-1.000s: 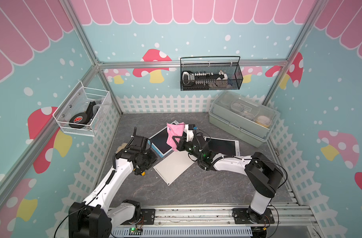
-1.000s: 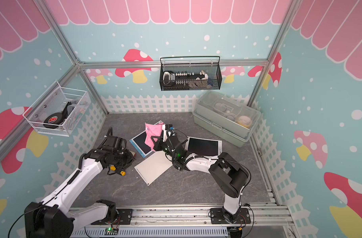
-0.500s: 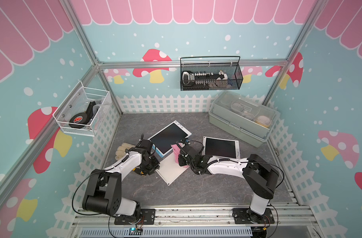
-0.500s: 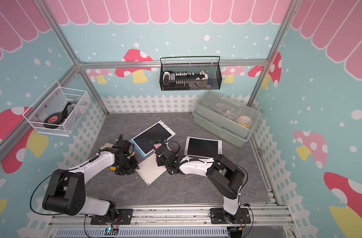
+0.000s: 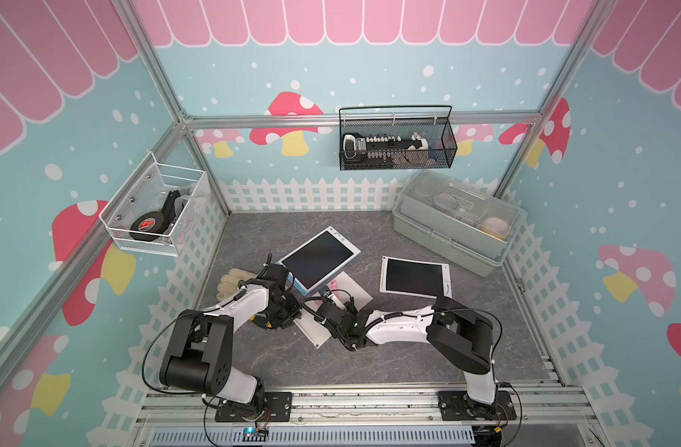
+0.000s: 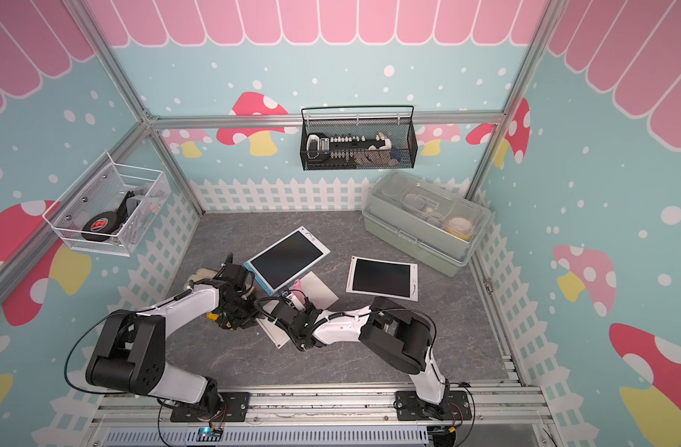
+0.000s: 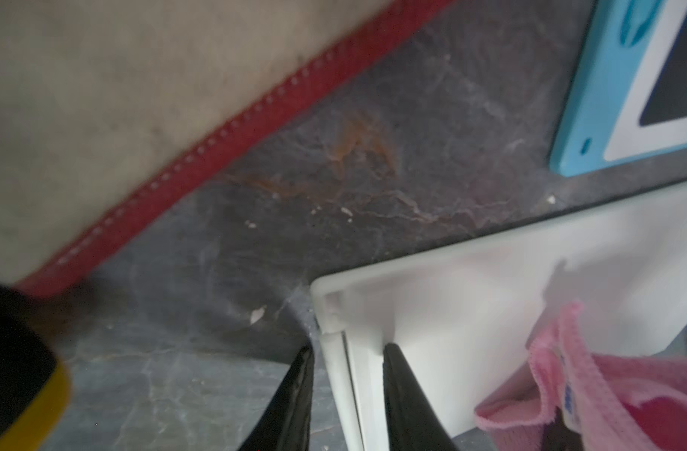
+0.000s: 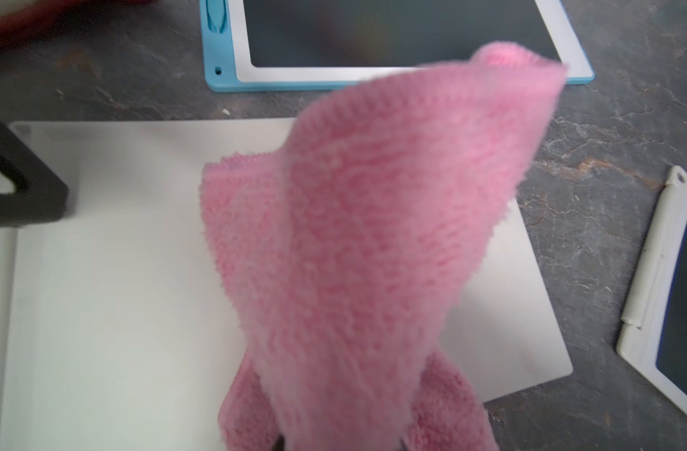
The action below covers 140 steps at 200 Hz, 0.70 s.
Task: Wipe the drawing tablet
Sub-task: Wipe the dirt from the drawing tablet.
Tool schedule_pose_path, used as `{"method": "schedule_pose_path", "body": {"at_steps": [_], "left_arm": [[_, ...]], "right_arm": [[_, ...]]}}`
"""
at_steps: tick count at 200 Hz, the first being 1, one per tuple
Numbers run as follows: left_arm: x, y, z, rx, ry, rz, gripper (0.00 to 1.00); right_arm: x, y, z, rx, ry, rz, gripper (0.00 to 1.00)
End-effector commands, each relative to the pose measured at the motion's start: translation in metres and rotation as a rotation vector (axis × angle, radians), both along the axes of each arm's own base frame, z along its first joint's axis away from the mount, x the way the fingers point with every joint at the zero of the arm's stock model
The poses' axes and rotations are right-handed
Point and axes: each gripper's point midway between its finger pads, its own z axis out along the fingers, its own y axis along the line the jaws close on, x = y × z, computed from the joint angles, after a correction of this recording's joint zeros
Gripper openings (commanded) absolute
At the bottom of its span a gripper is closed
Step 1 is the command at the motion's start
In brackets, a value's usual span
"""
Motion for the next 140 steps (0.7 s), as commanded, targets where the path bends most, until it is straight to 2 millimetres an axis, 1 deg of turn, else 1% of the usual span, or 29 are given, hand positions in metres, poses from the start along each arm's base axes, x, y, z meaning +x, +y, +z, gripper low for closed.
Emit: {"method": "schedule_pose_path", "body": {"at_steps": [1,24,32,51,67,75,84,95,109,115,127,140], "left_arm": [[-0.014,0.003,-0.021,0.022,0.047,-0.019,0.29],[-0.018,0.002,-0.024,0.021,0.055,-0.018,0.27],[-0.019,0.002,-0.025,0.019,0.056,-0.017,0.27],[-0.023,0.000,-0.030,0.009,0.065,-0.010,0.25],[-0.026,-0.002,-0.033,0.000,0.070,-0.003,0.24],[-0.027,-0.002,-0.035,-0.003,0.070,0.001,0.24],[-0.028,-0.002,-0.035,-0.003,0.070,0.004,0.23],[-0.028,-0.002,-0.035,-0.004,0.067,0.005,0.23],[-0.028,-0.001,-0.035,-0.001,0.064,0.001,0.23],[-0.028,-0.001,-0.035,-0.001,0.064,-0.001,0.23],[-0.028,-0.002,-0.035,-0.001,0.062,-0.002,0.23],[-0.028,-0.002,-0.035,-0.001,0.063,-0.003,0.23]], "right_arm": [[-0.003,0.011,-0.001,0.012,0.023,0.039,0.00],[-0.018,0.029,-0.014,0.075,0.125,0.097,0.00],[-0.026,0.039,-0.013,0.127,0.164,0.130,0.00],[-0.047,0.066,-0.004,0.260,0.229,0.210,0.00],[-0.065,0.086,-0.001,0.340,0.298,0.263,0.00],[-0.072,0.093,-0.001,0.378,0.332,0.277,0.00],[-0.074,0.096,-0.003,0.405,0.360,0.268,0.00],[-0.070,0.093,-0.007,0.406,0.374,0.231,0.00],[-0.055,0.074,-0.013,0.382,0.383,0.140,0.00],[-0.045,0.062,-0.016,0.375,0.381,0.087,0.00],[-0.025,0.029,-0.019,0.352,0.370,-0.033,0.00],[-0.010,-0.003,-0.019,0.319,0.345,-0.128,0.00]]}}
